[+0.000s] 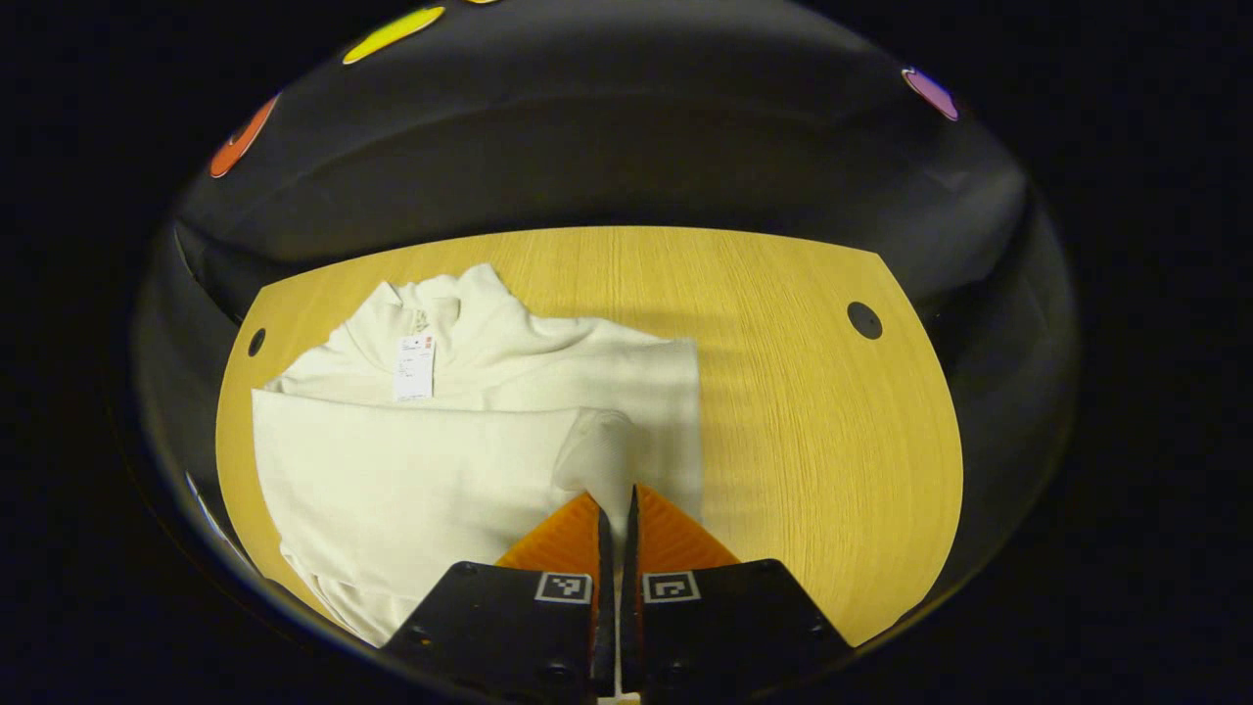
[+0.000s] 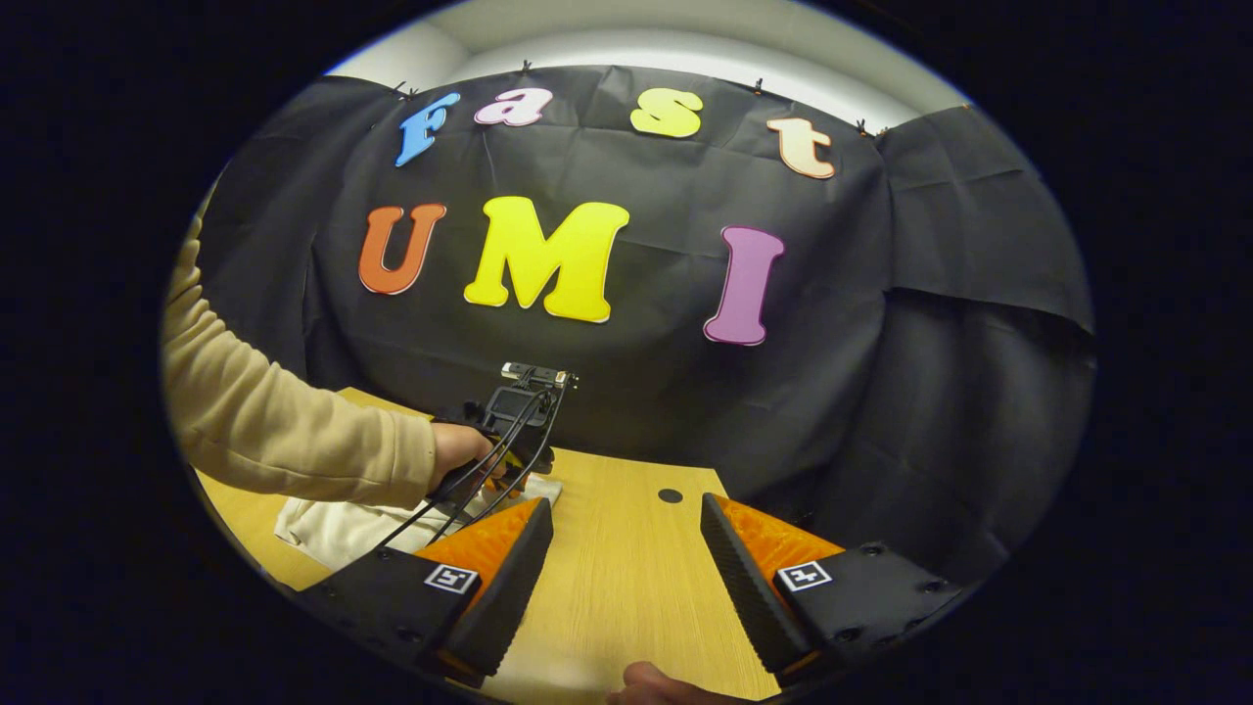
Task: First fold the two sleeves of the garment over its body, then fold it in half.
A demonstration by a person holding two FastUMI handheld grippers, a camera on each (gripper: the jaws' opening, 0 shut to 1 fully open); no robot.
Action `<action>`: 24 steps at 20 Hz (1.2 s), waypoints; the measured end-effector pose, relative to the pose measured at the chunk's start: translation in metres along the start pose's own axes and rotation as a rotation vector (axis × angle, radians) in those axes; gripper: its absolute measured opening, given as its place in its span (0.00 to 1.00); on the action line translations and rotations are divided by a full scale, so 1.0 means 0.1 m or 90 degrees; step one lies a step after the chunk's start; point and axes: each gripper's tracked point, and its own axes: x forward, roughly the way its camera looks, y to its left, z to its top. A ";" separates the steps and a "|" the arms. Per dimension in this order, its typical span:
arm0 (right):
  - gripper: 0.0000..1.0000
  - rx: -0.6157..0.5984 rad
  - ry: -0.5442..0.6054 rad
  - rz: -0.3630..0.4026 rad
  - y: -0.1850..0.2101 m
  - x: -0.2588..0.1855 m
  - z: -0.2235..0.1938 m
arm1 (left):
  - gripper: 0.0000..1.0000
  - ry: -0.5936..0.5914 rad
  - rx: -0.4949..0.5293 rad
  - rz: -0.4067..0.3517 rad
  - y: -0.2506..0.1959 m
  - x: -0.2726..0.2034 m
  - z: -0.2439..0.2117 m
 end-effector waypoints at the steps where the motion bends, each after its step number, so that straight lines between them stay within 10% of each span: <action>1: 0.94 0.001 0.000 -0.006 -0.03 0.00 0.00 | 0.06 0.006 -0.006 -0.008 0.00 -0.04 0.04; 3: 0.95 0.000 -0.002 -0.004 0.00 0.00 0.01 | 0.16 -0.011 -0.032 -0.021 -0.19 0.28 -0.56; 4: 0.94 -0.001 -0.005 -0.003 0.02 -0.01 0.03 | 0.18 -0.016 -0.041 -0.027 -0.05 -0.02 0.00; 8: 0.95 -0.010 -0.022 0.009 0.19 -0.02 0.14 | 0.74 -0.041 -0.038 -0.015 0.13 -0.34 0.14; 18: 0.95 0.001 0.001 0.065 0.80 0.05 0.11 | 0.92 -0.187 -0.066 -0.009 1.17 -1.29 -0.41; 24: 0.95 0.025 0.051 0.088 1.23 0.27 -0.13 | 0.99 -0.288 0.027 0.096 2.17 -1.96 -0.78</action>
